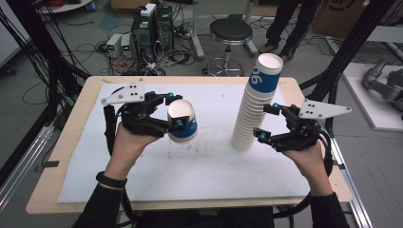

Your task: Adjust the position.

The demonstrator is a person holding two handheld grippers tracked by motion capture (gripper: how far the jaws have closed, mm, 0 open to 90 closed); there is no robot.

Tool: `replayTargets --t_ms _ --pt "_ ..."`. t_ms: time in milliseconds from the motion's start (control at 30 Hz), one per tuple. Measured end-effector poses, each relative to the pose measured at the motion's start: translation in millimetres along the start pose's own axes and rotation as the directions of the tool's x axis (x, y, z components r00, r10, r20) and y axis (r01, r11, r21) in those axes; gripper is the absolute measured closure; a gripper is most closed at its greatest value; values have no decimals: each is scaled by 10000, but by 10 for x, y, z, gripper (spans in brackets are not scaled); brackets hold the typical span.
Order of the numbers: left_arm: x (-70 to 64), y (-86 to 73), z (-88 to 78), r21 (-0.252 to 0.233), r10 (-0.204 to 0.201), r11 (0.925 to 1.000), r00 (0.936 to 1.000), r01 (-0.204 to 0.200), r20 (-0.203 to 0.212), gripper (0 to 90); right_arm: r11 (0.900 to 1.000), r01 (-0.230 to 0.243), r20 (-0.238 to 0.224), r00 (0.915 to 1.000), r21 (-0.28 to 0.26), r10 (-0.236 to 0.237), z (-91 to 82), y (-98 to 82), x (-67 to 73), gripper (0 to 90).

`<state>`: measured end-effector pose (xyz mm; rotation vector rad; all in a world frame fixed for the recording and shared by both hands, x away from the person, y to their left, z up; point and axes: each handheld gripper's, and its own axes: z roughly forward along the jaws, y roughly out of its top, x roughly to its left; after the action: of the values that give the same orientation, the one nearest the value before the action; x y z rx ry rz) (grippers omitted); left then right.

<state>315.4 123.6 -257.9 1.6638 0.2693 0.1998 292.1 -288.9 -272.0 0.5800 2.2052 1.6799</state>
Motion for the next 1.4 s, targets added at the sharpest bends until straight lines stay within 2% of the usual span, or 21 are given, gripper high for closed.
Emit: replayTargets --t_ms 133,333,567,600,767,1033,1167,1333,1400 --pt "-27 -13 20 6 -49 10000 9999 49 115 307 10000 68 -451 9990 32 -67 70 6 48 141" --pt "-78 -9 70 81 -41 10000 9995 39 315 307 9998 172 -824 9965 134 -161 162 -8 95 141" --pt "-121 -3 120 -76 -189 9998 9980 194 607 307 9989 337 -1335 9906 339 -289 285 -25 185 141" --pt "-123 -3 125 -79 -177 9998 9981 182 595 307 9985 380 -1495 9882 382 -319 324 -32 215 140" --pt "-137 -8 152 -104 -241 9996 9977 248 635 308 9977 498 -1710 9844 463 -412 412 -56 264 140" --pt "-170 -40 244 -121 -250 9996 9969 260 744 307 9987 248 -2376 9713 451 -133 566 -108 333 140" --pt "-166 -98 312 -151 -457 9988 9954 471 842 308 9988 167 -2644 9644 466 -38 641 -136 348 140" --pt "-200 -118 366 -156 -573 9981 9924 593 1088 308 9984 113 -2533 9674 557 32 732 -191 367 140" --pt "-224 -120 384 -246 -603 9977 9920 634 1109 308 9984 -10 -2668 9636 566 161 765 -214 370 140"
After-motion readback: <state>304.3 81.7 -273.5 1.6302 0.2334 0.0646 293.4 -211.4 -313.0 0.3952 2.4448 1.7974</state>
